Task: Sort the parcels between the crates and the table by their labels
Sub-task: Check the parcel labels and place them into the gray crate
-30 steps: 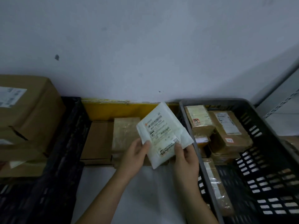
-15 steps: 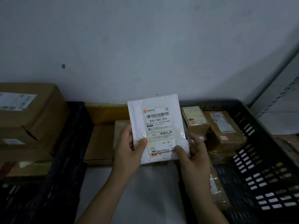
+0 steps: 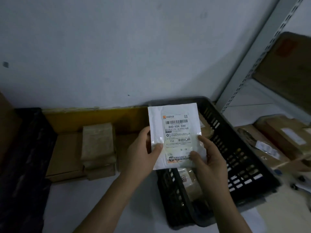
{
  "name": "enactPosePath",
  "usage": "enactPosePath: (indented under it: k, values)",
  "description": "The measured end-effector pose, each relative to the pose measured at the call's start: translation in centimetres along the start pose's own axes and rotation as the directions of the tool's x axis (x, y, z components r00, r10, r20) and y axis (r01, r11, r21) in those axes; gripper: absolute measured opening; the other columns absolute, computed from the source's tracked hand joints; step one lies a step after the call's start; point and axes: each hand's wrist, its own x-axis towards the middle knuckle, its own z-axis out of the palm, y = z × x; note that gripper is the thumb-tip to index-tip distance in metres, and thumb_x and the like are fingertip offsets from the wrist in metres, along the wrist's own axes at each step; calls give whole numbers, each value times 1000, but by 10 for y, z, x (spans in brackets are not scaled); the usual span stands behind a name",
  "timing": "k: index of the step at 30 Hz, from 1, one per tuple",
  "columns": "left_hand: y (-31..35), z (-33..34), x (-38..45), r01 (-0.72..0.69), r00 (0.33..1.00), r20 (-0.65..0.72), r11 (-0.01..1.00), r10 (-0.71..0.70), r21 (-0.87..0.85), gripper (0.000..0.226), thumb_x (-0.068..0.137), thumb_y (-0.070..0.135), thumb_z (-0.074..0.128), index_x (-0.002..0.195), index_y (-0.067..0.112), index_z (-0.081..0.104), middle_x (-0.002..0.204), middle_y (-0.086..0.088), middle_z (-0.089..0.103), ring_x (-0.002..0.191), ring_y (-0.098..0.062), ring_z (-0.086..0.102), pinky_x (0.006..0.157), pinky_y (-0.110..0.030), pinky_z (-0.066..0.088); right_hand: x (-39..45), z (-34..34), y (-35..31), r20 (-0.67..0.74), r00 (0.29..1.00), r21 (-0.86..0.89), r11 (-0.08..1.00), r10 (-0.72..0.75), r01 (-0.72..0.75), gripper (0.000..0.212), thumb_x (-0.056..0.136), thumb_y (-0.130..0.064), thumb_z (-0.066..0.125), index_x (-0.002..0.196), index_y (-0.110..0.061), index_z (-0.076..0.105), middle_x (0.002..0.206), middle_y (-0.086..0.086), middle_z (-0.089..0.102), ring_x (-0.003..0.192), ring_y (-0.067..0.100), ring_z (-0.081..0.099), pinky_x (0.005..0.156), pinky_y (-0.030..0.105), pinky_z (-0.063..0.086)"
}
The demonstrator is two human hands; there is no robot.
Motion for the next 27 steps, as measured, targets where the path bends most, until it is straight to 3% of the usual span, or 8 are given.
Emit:
enactPosePath:
  k: [2,5,9,13,16,19,22,27]
  values:
    - [7,14,2,-55,998,-17,990,57,130,65,100,36,73,157,37,41,139,16,62,124,-5,62,93,-30,59,8,-18,-3,-30,1000,-15,1000,-5,5,49,100,-6,71,128,-47,68,122,-9,76,104,11,77,80,39,67]
    - [14,32,7,-108,993,-5,941,115,321,75,102,45,67,165,30,30,156,9,47,141,-9,45,110,-32,46,30,-40,-1,-61,998,-29,1000,-13,12,48,102,-6,70,135,-40,67,121,-13,71,99,3,75,67,19,61]
    - [16,60,17,-143,988,15,855,156,499,73,104,48,60,166,26,29,160,4,43,145,-13,37,114,-30,35,82,-69,19,-69,998,-125,992,-4,-4,50,102,-10,70,144,-35,63,132,-8,64,105,1,65,63,8,54]
    - [4,94,26,-68,994,-23,769,106,636,69,104,54,54,162,23,34,158,2,44,147,-17,37,121,-42,38,151,-93,43,-47,999,-205,979,2,-11,50,102,-9,69,148,-30,62,142,-1,63,115,14,62,71,15,48]
    - [-7,110,26,-5,998,-44,718,50,696,68,103,58,50,161,24,37,156,0,45,147,-23,38,120,-48,39,195,-100,62,-8,1000,-246,969,24,-25,51,102,-9,66,150,-27,60,144,0,62,122,18,61,84,24,55]
    - [-12,120,26,40,997,-69,670,17,741,66,102,59,50,158,27,39,154,-2,46,146,-25,40,118,-50,42,231,-93,80,59,997,-322,946,43,-22,53,102,-9,64,153,-23,58,147,3,60,132,27,59,104,37,53]
    - [-13,126,27,85,996,-90,622,-23,778,67,102,61,47,159,26,38,157,-4,44,150,-28,35,120,-51,40,262,-76,99,116,991,-399,917,73,-21,53,104,-9,59,155,-20,56,147,6,57,130,31,59,107,39,52]
    - [-12,132,32,139,990,-104,573,-94,807,73,103,60,47,165,25,31,171,-11,28,159,-35,20,128,-54,25,290,-50,132,219,975,-708,695,47,126,53,103,-15,52,156,-18,54,153,21,39,131,45,48,110,52,48]
